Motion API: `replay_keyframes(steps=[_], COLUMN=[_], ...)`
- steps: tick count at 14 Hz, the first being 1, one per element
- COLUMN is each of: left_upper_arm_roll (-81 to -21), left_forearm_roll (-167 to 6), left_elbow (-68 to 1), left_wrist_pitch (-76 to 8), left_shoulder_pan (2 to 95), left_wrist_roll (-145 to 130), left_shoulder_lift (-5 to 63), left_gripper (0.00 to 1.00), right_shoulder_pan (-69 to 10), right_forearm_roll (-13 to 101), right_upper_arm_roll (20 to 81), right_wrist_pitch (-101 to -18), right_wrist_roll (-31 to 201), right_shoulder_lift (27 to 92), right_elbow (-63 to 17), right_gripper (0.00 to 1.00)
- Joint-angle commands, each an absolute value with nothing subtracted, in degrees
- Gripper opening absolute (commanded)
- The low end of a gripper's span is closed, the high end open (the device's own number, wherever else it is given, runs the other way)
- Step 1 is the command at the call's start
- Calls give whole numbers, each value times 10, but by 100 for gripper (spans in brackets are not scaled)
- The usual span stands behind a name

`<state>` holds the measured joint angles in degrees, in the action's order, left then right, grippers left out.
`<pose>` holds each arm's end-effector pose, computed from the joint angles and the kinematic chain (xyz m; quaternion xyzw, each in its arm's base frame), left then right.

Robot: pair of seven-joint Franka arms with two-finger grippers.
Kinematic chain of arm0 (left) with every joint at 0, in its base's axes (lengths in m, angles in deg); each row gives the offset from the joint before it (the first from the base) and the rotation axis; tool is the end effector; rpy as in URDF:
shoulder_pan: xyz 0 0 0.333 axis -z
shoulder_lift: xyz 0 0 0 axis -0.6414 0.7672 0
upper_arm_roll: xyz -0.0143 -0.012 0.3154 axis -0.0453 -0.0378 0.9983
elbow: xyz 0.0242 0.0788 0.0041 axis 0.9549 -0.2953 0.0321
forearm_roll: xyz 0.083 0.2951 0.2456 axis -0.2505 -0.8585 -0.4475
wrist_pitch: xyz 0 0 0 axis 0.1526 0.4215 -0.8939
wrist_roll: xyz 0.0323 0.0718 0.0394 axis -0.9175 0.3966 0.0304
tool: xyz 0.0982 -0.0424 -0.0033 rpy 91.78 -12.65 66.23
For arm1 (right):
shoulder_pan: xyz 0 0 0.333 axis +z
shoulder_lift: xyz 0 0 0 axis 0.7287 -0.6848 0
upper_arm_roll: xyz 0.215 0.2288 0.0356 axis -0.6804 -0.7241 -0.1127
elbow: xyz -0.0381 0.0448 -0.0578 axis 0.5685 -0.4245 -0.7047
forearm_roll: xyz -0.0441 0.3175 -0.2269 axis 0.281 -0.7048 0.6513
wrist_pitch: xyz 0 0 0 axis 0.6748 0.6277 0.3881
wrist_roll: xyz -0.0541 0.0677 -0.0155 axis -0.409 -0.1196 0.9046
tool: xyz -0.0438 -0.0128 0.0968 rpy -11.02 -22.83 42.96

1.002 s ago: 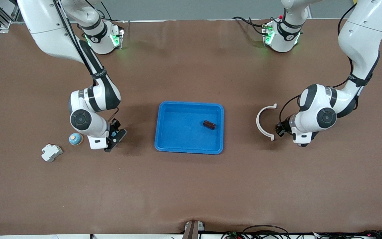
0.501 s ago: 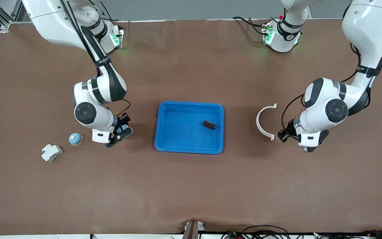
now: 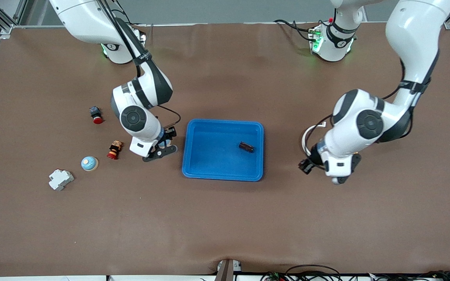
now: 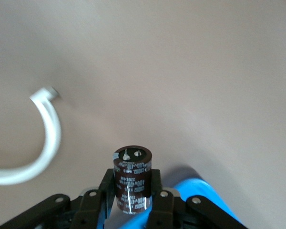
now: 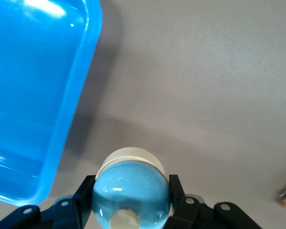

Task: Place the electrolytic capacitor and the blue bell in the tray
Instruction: 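Move the capacitor and bell into the tray with both grippers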

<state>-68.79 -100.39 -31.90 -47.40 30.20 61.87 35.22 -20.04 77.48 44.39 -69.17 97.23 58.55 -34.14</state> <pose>0.6287 -0.2485 0.3272 0.9081 0.4069 -0.0250 0.0955 0.5377 0.2822 0.2518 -0.9839 -0.1553 0.0884 0.0000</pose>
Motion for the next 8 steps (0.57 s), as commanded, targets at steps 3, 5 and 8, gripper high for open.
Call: replay_keyframes(steps=[3,5,8], left_upper_arm_roll=[-673,-651,-593], left_forearm_roll=[-1006,-1005,-1005], left_elbow=[-237,-197,-170], left_wrist_pitch=[-469,-469,-476], left_shoulder_pan=[390,434,510], left_wrist_roll=[719,759,817], left_shoulder_lift=[427,452,479], left_gripper=[0,0,0], right_shoulder_pan=[-168,-142,-104], right_forearm_roll=[706,704,705], right_upper_arm_roll=[448,448,449], right_wrist_pitch=[-713,-735,-761], right_wrist_roll=[1051,1100,1168], right_shoulder_lift=[594,592,578], right_elbow=[-349,-349,-341], right_gripper=[24,24,24])
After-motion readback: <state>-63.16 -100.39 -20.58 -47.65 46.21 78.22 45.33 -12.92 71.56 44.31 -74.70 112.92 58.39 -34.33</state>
